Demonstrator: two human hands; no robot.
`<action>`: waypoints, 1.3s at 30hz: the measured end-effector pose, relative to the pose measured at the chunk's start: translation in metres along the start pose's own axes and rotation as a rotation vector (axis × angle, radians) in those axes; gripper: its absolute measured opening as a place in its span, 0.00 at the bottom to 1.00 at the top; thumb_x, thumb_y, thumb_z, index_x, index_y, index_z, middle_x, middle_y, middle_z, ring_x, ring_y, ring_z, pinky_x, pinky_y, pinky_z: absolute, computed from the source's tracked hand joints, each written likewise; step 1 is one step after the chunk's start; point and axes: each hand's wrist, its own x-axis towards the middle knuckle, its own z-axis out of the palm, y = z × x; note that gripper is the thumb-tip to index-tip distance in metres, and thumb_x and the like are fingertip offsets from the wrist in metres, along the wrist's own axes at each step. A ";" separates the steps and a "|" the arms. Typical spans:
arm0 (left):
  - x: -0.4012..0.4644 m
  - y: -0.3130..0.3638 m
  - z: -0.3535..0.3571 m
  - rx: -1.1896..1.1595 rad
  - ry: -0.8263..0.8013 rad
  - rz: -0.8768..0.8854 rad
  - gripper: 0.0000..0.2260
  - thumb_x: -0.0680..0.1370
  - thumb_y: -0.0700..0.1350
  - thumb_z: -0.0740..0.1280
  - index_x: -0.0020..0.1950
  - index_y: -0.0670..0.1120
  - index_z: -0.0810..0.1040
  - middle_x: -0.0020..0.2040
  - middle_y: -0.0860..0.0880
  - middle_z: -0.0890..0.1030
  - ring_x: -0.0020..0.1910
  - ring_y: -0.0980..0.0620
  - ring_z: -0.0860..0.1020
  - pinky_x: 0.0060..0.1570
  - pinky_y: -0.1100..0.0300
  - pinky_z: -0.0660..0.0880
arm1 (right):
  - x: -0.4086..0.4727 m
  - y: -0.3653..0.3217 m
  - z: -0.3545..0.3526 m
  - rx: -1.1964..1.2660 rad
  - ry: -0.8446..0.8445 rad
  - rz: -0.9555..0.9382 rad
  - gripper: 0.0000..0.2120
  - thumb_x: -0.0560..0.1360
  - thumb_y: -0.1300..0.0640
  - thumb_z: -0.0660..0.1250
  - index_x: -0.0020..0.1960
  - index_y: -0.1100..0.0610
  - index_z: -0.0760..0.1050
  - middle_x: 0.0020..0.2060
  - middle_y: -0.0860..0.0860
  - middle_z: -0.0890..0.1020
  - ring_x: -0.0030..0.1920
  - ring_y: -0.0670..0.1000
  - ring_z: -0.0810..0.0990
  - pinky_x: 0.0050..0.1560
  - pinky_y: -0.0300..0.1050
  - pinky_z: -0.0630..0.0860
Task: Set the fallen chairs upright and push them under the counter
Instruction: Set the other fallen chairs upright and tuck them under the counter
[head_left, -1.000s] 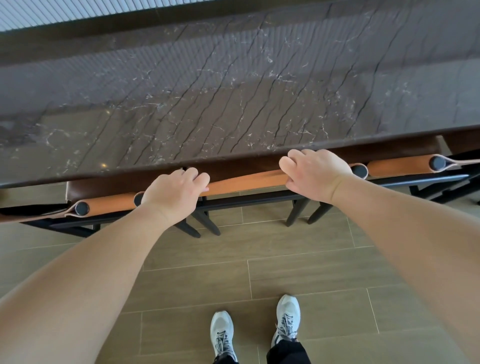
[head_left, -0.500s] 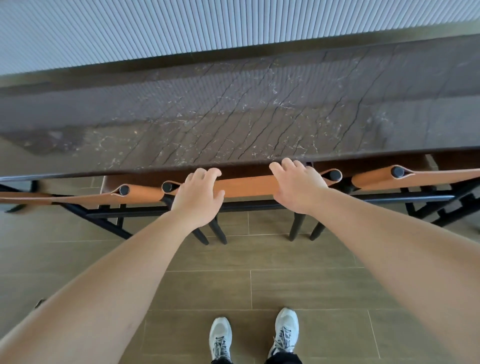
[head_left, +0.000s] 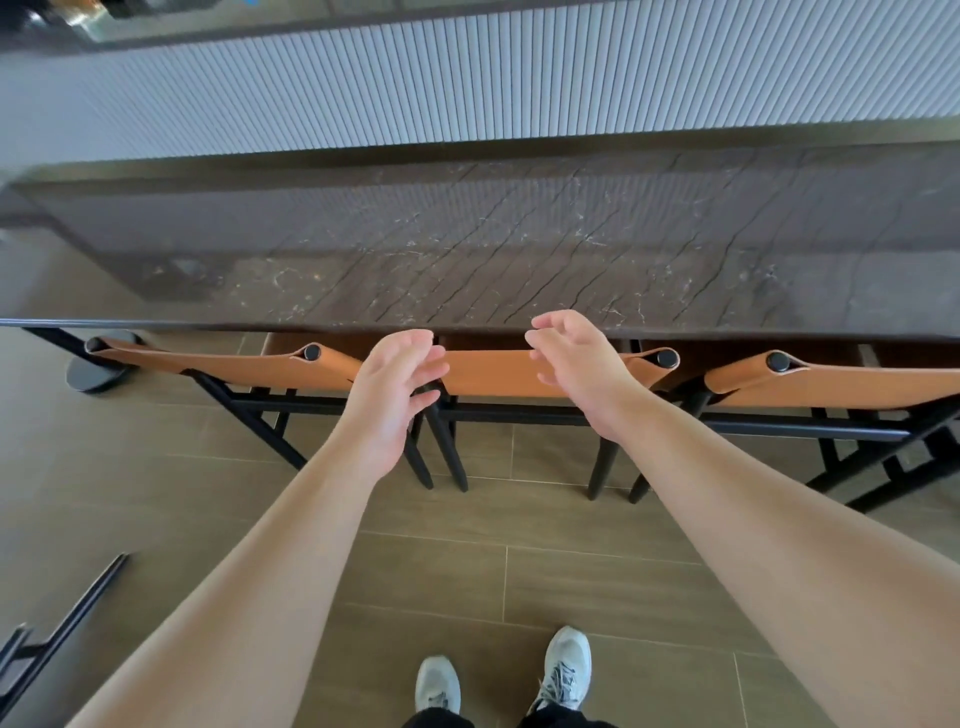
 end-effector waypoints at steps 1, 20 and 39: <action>-0.006 0.002 -0.005 -0.004 -0.010 0.006 0.16 0.76 0.54 0.68 0.63 0.51 0.77 0.56 0.51 0.84 0.56 0.52 0.82 0.60 0.49 0.76 | -0.005 -0.004 0.002 0.029 -0.002 -0.002 0.13 0.78 0.48 0.62 0.62 0.46 0.71 0.52 0.43 0.78 0.55 0.44 0.78 0.55 0.44 0.78; -0.106 0.004 -0.216 0.001 -0.102 0.086 0.10 0.81 0.49 0.64 0.62 0.54 0.77 0.56 0.54 0.83 0.58 0.55 0.80 0.59 0.53 0.74 | -0.133 -0.066 0.179 0.014 -0.095 -0.083 0.10 0.78 0.49 0.63 0.59 0.43 0.73 0.53 0.46 0.80 0.55 0.44 0.79 0.53 0.42 0.79; -0.226 -0.014 -0.424 -0.169 0.057 0.129 0.16 0.75 0.51 0.67 0.62 0.51 0.78 0.58 0.50 0.83 0.59 0.51 0.81 0.55 0.54 0.74 | -0.252 -0.099 0.385 -0.016 -0.203 -0.088 0.12 0.75 0.50 0.63 0.58 0.45 0.75 0.55 0.47 0.81 0.54 0.44 0.81 0.56 0.48 0.81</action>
